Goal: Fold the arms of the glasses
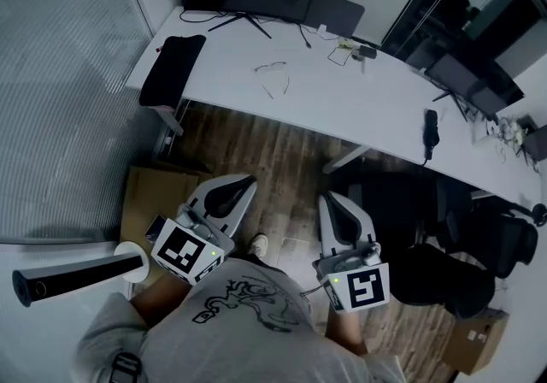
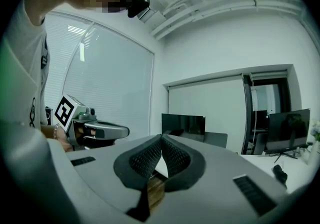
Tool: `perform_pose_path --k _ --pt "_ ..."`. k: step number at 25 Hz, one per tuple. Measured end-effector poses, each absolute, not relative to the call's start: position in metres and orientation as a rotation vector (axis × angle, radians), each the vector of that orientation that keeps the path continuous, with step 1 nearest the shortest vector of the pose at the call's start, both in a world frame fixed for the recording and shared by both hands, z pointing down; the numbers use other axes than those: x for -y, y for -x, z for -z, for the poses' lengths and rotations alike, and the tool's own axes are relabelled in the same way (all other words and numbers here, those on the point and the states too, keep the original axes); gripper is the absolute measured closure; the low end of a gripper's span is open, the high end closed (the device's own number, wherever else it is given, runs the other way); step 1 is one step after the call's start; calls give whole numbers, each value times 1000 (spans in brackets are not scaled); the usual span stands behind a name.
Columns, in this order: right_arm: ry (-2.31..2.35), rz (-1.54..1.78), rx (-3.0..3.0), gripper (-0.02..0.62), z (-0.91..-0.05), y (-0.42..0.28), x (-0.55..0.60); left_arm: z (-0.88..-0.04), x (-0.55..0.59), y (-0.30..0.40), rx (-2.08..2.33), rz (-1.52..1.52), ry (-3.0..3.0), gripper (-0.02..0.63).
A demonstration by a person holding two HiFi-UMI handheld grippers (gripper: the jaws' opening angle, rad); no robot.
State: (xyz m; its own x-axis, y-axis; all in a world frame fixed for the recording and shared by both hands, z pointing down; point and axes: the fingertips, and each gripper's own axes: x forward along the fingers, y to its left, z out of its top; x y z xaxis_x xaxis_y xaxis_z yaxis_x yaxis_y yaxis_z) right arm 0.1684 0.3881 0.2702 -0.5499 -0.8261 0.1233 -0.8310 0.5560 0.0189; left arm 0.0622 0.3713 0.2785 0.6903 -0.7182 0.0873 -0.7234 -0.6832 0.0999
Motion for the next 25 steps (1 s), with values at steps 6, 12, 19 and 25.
perform_pose_path --k 6,12,19,25 --pt "-1422 -95 2673 585 -278 -189 -365 -284 -349 -83 1187 -88 -2757 584" --pt "-1417 -108 2671 586 -284 -193 -333 -292 -316 -84 1203 -101 -2736 584" --pt "-1404 -91 2666 586 -287 -188 -286 -296 -268 -80 1211 -81 -2736 584" --pt "-1382 -81 2659 586 -287 -171 -237 -296 -219 -64 1219 -57 -2730 584"
